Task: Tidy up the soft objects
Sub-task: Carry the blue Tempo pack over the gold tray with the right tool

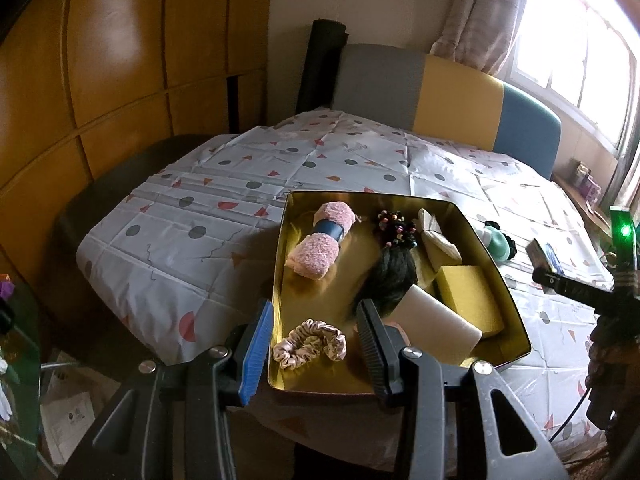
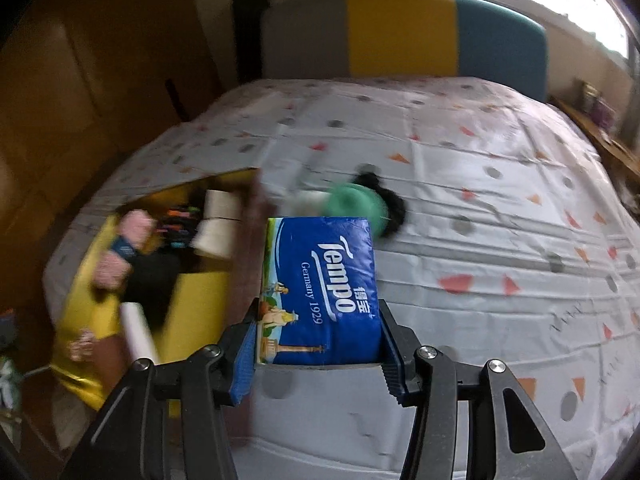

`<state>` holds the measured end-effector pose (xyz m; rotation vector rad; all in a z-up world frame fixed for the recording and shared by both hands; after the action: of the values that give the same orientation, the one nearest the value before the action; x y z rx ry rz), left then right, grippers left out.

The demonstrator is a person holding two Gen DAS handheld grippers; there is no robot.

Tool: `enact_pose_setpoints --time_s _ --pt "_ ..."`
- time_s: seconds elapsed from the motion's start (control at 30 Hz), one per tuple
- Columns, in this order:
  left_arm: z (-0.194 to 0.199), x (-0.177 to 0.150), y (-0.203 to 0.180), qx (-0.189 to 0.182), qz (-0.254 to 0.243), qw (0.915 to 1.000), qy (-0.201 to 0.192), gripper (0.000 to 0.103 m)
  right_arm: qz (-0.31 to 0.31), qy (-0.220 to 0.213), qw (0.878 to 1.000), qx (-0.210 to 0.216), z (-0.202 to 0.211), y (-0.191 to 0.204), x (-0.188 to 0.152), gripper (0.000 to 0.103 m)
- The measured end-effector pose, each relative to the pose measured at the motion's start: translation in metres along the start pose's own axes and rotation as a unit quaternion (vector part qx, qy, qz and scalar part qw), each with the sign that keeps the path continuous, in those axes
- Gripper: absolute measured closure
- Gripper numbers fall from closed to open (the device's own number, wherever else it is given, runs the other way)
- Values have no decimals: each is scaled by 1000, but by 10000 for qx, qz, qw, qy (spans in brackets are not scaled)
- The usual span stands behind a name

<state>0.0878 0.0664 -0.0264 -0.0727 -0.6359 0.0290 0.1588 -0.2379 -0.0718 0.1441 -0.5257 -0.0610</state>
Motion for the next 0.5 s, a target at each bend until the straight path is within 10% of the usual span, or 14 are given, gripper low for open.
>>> enact_pose_setpoints --time_s 0.5 --pt "-1 0 16 104 189 9998 17 60 1302 346 9863 951 -15 147 16 51"
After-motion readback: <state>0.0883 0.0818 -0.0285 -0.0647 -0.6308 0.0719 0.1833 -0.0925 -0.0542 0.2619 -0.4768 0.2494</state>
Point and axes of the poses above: each gripper's, at about its wrist camera, not at the fingertips, and z roughly against the way its jaws point, y to its left, x to its top, the point moved 5 cm from there along -z, roughly the way its jaws point, and after that the axes turned 9 degrees about y, right-handed, at the moved point
